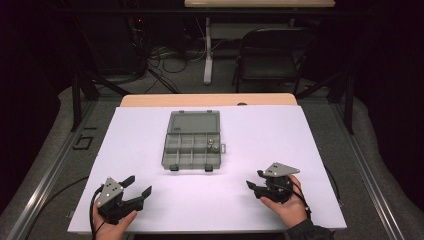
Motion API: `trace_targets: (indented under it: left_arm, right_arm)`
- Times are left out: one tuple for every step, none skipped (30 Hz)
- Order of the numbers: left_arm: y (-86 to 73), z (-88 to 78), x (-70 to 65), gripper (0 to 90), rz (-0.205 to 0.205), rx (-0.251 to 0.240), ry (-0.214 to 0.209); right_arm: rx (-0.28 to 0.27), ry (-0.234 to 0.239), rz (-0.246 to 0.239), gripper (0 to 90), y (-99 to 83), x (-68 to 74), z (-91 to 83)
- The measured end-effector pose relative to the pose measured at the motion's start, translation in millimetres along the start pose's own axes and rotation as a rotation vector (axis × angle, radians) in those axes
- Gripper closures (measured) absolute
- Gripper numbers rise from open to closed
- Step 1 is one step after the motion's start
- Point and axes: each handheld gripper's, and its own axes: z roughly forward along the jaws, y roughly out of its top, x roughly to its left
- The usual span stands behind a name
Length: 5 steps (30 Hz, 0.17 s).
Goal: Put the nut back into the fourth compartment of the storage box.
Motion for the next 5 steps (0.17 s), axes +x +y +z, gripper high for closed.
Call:
trace_targets:
  left_arm:
    - [0.0,0.0,0.0,27.4,0.0,0.0,0.0]
    - [0.1,0.6,0.9,27.4,-0.003,-0.003,-0.002]
    - [0.4,1.0,1.7,27.4,-0.001,-0.003,-0.001]
    - [1.0,2.0,2.1,27.4,-0.006,-0.006,-0.002]
    - [1.0,2.0,2.1,27.4,-0.006,-0.006,-0.002]
  right_arm:
    - [0.0,0.0,0.0,43.5,0.0,0.0,0.0]
    - [-0.01,-0.035,-0.035,41.1,-5.2,-1.3,-7.3]
    - [-0.028,-0.08,-0.084,40.2,-7.4,-2.2,-11.1]
    - [-0.028,-0.135,-0.149,40.0,-8.7,-4.1,-16.1]
    - [-0.028,-0.135,-0.149,40.0,-8.7,-4.1,-16.1]
